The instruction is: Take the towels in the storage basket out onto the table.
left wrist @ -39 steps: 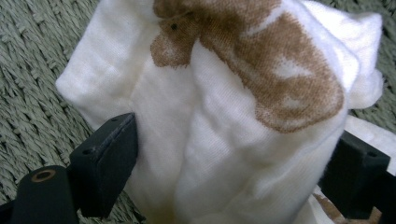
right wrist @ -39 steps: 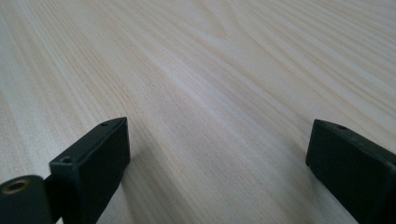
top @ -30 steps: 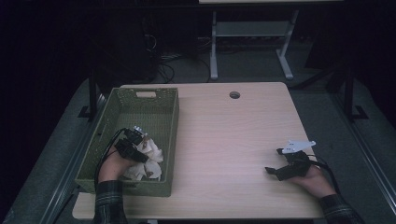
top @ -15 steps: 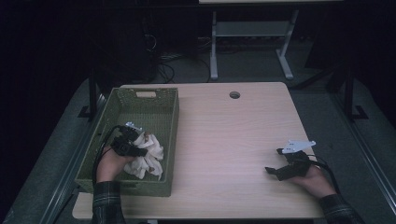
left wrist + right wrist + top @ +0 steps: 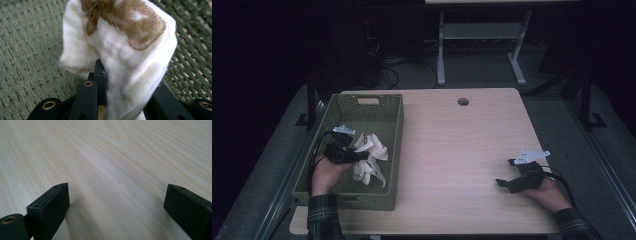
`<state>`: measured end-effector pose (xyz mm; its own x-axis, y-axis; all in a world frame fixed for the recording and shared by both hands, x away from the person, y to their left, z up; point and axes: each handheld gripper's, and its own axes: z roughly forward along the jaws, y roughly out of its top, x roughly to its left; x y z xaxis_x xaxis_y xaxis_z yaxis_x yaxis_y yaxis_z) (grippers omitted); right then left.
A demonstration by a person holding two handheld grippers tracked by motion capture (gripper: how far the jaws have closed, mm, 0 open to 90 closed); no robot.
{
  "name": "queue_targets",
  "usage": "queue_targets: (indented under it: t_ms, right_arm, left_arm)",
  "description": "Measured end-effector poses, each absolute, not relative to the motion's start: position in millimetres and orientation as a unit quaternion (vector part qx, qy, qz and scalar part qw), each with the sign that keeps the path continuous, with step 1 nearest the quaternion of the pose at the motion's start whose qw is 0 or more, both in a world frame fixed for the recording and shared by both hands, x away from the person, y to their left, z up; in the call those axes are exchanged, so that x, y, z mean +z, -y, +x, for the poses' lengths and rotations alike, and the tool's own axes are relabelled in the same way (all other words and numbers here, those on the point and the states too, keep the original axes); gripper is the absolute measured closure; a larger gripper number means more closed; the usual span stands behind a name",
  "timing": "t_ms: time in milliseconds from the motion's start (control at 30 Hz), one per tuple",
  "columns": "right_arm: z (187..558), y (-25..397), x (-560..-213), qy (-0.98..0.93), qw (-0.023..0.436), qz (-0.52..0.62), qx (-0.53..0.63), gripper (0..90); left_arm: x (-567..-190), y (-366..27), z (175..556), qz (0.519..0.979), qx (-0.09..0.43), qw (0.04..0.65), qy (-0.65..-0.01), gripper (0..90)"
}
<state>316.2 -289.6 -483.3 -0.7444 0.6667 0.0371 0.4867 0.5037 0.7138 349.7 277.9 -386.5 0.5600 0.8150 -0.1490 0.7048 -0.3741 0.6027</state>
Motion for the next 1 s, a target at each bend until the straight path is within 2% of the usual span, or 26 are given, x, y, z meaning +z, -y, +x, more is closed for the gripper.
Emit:
queue_targets:
  t_ms: [1000]
  right_arm:
    - [316.1, 289.4, -483.2, -0.858, 0.122, 0.338, 0.367, 6.0]
  left_arm:
    - [-328.4, -267.5, 334.7, 0.792, 0.118, 0.428, -0.420, 72.3]
